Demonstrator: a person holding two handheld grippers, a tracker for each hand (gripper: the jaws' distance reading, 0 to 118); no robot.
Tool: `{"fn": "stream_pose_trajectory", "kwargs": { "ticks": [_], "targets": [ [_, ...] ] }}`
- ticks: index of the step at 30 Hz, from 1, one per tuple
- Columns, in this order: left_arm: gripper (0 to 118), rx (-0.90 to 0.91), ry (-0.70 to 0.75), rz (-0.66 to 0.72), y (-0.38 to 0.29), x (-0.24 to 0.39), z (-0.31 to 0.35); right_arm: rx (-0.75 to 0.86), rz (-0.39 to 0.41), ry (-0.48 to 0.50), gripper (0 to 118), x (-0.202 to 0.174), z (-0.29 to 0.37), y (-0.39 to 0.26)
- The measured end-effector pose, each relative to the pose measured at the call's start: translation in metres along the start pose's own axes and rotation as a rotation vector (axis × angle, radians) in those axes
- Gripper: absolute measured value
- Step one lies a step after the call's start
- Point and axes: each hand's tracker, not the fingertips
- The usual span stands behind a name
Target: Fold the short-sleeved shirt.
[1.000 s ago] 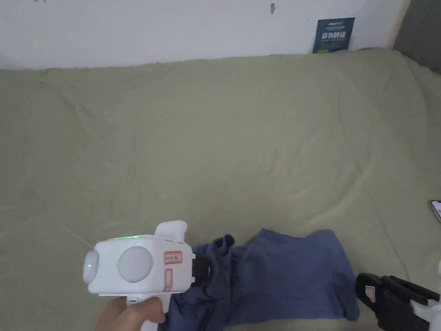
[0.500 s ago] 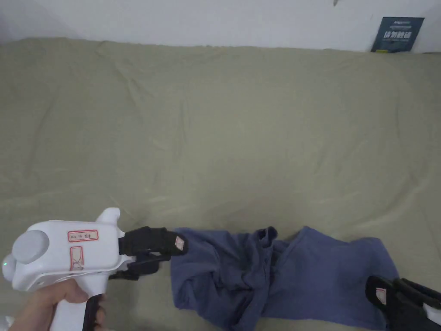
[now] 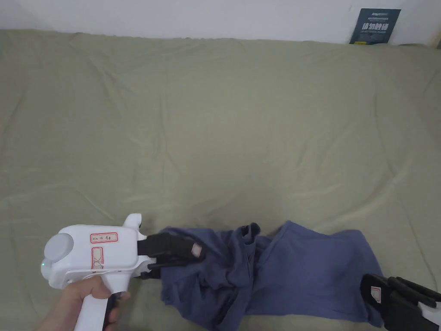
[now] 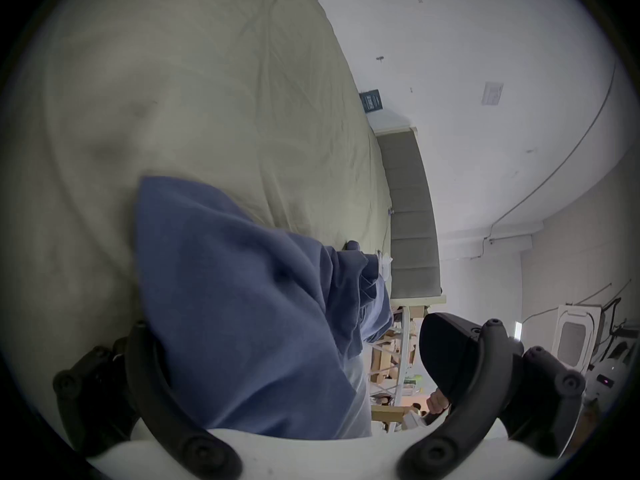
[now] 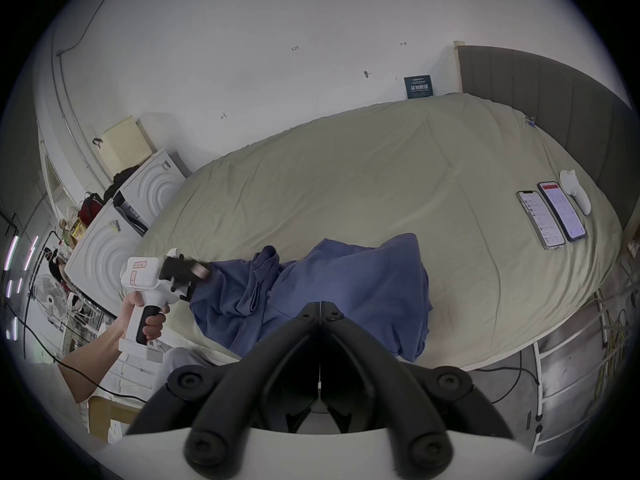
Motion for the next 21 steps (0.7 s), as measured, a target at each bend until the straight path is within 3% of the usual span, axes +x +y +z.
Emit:
{"fn": "stream_pose_trajectory", "kwargs": {
  "ticks": [1,7,12,17,21],
  "targets": [
    [13,-0.001,0.101,-0.045,-0.002,-0.001,0.001,0.004,-0.002,0.001,0,0.001,0.002,-0.001],
    [12,0.036,0.016,-0.01,-0.01,0.0,0.031,0.027,-0.018,0.003,0,0.005,0.012,-0.001],
    [12,0.137,0.082,-0.014,-0.009,0.0,0.09,0.045,-0.007,0.009,0,0.003,0.017,0.003],
    [12,0.28,0.386,-0.063,-0.013,0.03,0.178,0.051,0.015,0.022,0,-0.001,0.012,0.008],
    [12,0.267,0.635,-0.158,-0.013,0.08,0.183,0.047,0.024,0.03,0,-0.003,0.006,0.01]
  ]
}}
